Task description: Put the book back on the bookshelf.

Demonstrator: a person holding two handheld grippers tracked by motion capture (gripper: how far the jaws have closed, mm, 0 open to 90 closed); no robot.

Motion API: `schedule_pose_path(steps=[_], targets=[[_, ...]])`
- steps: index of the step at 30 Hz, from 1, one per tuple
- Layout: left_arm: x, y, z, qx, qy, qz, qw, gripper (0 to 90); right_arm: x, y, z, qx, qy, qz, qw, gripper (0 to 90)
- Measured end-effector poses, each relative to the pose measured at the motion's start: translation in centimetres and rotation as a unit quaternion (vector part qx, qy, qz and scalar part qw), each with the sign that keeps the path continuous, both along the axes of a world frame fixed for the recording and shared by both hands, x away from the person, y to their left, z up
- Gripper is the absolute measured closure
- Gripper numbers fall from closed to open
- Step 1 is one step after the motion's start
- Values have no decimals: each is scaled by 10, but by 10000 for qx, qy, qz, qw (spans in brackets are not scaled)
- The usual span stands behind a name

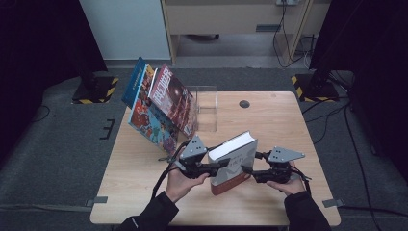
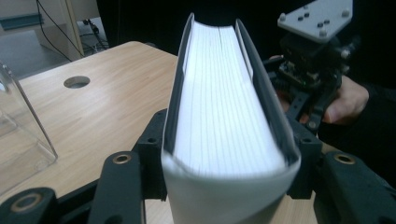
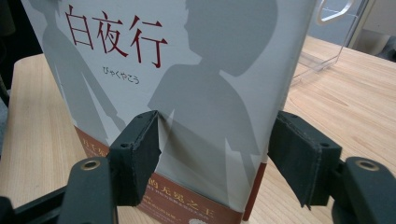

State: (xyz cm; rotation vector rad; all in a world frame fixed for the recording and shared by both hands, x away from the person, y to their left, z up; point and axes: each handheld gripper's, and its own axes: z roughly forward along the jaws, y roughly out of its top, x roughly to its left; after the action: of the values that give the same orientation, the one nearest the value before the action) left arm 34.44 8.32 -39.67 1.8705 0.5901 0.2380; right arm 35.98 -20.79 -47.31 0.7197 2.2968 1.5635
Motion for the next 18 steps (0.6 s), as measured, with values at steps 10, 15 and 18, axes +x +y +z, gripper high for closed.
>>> schedule_pose_path(steps=[10, 15, 18], targets=[[8, -12, 10, 292, 105, -60, 9995, 447, 0, 2, 0, 16, 37, 22, 10000, 321], [11, -20, 15, 519, 124, -27, 9986, 459, 0, 4, -1, -23, 66, 54, 10000, 320], [12, -22, 17, 647, 158, 7, 9978, 466, 0, 5, -1, -26, 82, 65, 9999, 317]])
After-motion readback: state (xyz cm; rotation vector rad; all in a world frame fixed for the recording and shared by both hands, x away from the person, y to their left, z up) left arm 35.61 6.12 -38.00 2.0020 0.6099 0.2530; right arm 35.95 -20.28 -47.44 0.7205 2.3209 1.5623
